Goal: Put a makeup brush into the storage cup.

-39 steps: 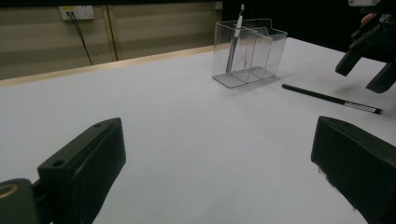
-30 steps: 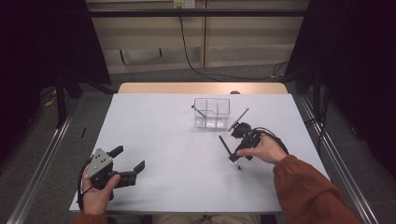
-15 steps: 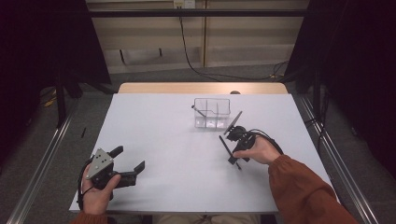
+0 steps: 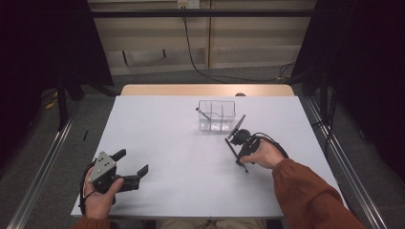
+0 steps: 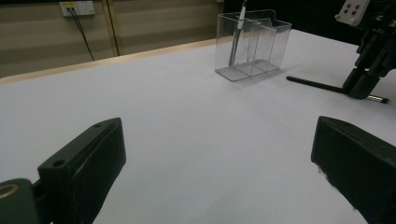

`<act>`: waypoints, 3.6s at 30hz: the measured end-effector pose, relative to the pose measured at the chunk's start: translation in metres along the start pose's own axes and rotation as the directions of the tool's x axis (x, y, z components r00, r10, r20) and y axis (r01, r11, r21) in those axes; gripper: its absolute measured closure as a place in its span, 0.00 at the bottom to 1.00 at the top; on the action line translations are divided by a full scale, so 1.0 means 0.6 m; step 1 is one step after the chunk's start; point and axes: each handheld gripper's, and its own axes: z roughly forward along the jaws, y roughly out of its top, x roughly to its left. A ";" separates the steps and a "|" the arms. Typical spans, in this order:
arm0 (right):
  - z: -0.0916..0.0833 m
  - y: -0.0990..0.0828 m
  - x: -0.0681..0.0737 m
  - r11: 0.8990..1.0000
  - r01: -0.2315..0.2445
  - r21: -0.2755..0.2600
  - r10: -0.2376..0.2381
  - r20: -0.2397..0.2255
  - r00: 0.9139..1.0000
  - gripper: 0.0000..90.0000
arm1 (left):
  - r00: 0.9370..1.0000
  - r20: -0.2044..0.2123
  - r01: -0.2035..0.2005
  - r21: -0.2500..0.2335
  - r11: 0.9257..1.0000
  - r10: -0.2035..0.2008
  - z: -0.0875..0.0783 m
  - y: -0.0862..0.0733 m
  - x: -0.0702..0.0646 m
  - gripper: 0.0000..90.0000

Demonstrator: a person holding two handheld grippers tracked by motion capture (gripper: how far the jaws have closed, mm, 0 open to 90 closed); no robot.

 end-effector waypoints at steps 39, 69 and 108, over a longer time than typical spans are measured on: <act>-0.027 -0.022 -0.015 0.985 -0.056 -0.161 0.043 -0.085 0.995 0.94 | 1.000 -0.007 -0.001 -0.005 1.000 0.001 0.000 0.000 0.002 0.04; -0.073 -0.069 -0.018 0.875 -0.041 -0.482 -0.024 -0.128 0.992 0.94 | 1.000 -0.013 0.006 -0.006 1.000 -0.006 -0.001 0.000 0.002 0.04; -0.104 -0.086 0.030 0.722 0.145 -0.676 -0.275 -0.089 0.957 0.94 | 1.000 -0.005 -0.004 -0.003 1.000 0.004 0.000 0.001 -0.001 0.04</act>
